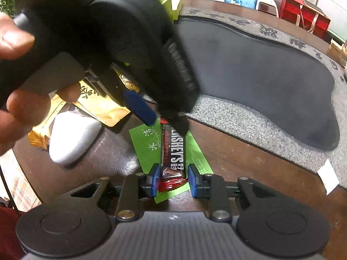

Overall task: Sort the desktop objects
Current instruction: 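Close the left gripper on the bar while the right gripper keeps holding it, then lift the Hershey's bar off the green card with both grippers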

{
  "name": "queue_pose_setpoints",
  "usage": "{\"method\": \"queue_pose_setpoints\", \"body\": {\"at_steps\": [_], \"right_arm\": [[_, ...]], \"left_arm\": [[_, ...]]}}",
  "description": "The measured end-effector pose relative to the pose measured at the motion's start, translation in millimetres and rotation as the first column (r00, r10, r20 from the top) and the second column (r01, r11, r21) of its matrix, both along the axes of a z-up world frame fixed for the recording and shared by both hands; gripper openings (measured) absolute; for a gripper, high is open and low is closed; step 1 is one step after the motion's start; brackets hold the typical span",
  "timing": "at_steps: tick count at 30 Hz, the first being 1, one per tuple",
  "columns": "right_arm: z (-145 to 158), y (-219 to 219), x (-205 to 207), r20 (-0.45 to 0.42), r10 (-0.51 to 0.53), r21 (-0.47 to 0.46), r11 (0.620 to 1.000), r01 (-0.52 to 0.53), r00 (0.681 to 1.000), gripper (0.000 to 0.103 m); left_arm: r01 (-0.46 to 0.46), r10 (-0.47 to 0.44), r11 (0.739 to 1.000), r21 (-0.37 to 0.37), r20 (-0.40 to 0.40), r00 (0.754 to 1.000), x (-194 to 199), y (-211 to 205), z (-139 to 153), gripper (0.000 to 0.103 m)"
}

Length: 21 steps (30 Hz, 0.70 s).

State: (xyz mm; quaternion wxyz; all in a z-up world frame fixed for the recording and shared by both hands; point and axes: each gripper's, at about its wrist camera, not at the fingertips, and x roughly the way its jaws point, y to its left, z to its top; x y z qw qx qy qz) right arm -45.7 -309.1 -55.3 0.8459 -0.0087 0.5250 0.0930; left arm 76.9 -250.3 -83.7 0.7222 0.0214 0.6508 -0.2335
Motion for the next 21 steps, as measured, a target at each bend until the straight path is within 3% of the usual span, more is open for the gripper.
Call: {"method": "queue_pose_setpoints", "body": {"at_steps": [3,6,14,21], "right_arm": [[0.0,2.7,-0.4,0.000,-0.004,-0.006,1.000,0.004,1.000,0.027],[2.2,4.3,-1.9,0.008,-0.006,0.006,1.000,0.006,1.000,0.027],[2.7,4.9,-7.2,0.014,-0.017,0.017,1.000,0.017,1.000,0.026],[5.3,4.5,-6.4,0.020,-0.021,0.016,1.000,0.020,1.000,0.026]], "left_arm": [[0.006,-0.007,0.999,0.041,0.014,1.000,-0.7,-4.9,-1.1,0.064],[-0.012,0.013,0.999,0.033,-0.013,1.000,-0.7,-4.4,-6.1,0.062],[-0.042,0.042,0.999,0.016,-0.024,0.999,3.5,5.4,-10.2,0.023],[-0.047,0.047,0.999,-0.006,-0.045,0.998,0.5,13.2,-7.2,0.022]]}}
